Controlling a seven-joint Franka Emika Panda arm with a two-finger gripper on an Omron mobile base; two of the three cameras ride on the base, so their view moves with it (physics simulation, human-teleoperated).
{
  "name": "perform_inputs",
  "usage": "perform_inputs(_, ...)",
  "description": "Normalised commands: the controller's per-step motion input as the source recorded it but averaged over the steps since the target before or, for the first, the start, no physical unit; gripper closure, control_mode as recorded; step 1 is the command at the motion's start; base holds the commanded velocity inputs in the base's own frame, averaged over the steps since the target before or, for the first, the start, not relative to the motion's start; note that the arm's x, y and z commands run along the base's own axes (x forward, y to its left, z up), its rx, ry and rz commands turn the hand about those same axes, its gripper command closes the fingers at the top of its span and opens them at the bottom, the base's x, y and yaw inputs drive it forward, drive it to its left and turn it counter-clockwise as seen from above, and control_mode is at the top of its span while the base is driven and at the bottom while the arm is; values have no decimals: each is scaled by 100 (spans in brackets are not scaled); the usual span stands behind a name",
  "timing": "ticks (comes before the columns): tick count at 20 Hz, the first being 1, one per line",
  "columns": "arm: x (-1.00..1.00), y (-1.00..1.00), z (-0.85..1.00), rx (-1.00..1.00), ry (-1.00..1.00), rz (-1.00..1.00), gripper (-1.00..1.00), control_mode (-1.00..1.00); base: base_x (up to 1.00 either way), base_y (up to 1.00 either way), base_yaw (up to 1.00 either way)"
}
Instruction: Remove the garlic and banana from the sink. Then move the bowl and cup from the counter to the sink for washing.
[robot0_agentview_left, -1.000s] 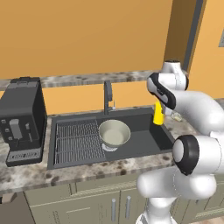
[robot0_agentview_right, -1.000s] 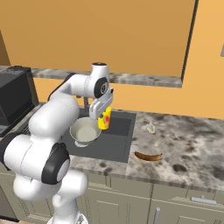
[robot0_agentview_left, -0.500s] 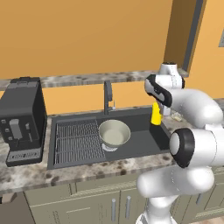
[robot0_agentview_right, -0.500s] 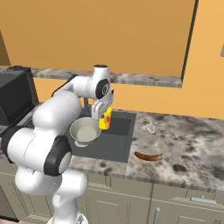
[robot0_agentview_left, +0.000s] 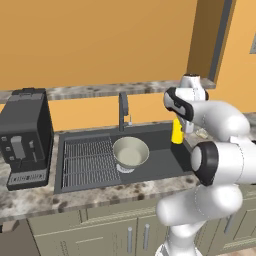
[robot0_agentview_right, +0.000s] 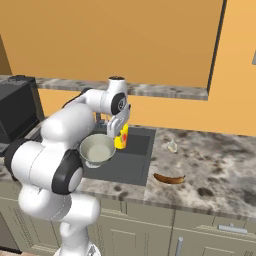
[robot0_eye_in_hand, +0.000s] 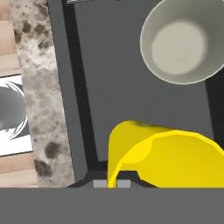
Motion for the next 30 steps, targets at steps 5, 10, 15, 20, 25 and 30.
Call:
perform_inputs(5,14,-4,-13,0,0,1,100,-100,0,0,0)
perform_inputs(10,14,-4,-13,0,0,0,100,-100,0,0,0)
perform_inputs(15,16,-6,-15,0,0,0,100,-100,0,0,0)
perform_inputs(20,18,-9,-13,0,0,0,100,-100,0,0,0)
perform_inputs(25,21,-8,-14,0,0,0,100,-100,0,0,0)
perform_inputs(30,23,-1,-15,0,0,0,100,-100,0,0,0)
